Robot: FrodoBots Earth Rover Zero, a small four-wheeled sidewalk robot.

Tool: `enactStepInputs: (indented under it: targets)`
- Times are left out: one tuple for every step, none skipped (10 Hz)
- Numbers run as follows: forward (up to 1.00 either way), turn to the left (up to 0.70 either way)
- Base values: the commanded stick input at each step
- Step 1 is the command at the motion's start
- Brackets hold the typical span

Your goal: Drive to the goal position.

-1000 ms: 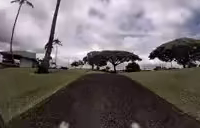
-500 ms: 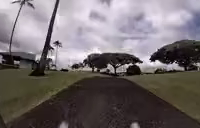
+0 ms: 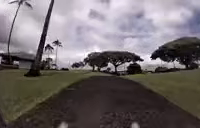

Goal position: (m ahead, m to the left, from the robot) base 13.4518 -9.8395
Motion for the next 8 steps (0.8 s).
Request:
enactStepInputs:
  targets:
    - [1.0,0.0]
    - [1.0,0.0]
    - [1.0,0.0]
    - [1.0,0.0]
    - [1.0,0.0]
    - [1.0,0.0]
    - [1.0,0.0]
    - [1.0,0.0]
